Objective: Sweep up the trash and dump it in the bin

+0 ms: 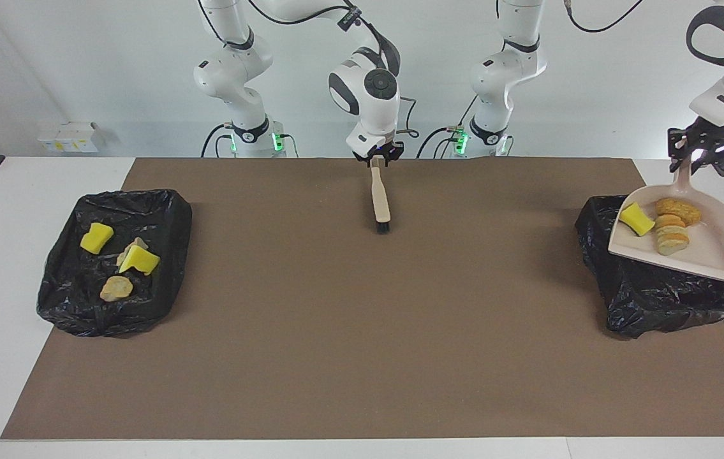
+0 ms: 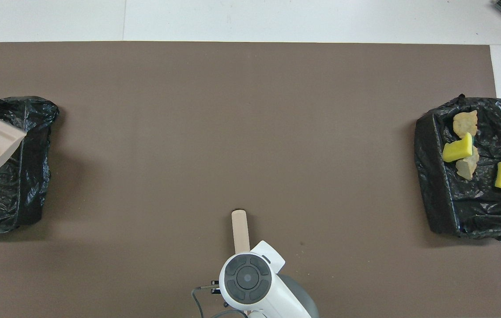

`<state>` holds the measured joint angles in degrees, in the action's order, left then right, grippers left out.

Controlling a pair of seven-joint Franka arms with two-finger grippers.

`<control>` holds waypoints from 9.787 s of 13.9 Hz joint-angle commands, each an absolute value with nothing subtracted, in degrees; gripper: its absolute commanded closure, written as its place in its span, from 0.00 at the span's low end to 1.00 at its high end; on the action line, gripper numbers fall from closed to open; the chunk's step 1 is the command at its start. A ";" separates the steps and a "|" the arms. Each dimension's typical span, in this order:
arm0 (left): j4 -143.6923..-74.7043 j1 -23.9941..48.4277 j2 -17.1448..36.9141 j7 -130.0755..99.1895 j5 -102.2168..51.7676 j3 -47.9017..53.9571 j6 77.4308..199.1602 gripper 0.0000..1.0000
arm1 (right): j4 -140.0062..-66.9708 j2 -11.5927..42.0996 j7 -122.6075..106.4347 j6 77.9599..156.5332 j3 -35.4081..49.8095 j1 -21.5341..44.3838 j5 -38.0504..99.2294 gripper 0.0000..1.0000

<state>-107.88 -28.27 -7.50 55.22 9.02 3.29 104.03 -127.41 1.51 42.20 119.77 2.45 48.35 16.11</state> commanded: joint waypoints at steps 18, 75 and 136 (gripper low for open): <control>-105.29 -26.28 -1.93 75.06 45.96 4.66 111.44 1.00 | -96.78 1.06 3.55 89.13 2.02 14.79 -2.10 0.00; -100.98 12.37 -1.32 3.36 5.20 6.24 98.86 1.00 | -97.03 -6.50 4.75 89.38 1.32 -2.02 1.93 0.00; -92.83 -1.14 -1.23 -3.95 -2.02 4.66 91.69 0.00 | -87.09 -0.87 6.49 82.87 2.02 0.79 0.53 0.00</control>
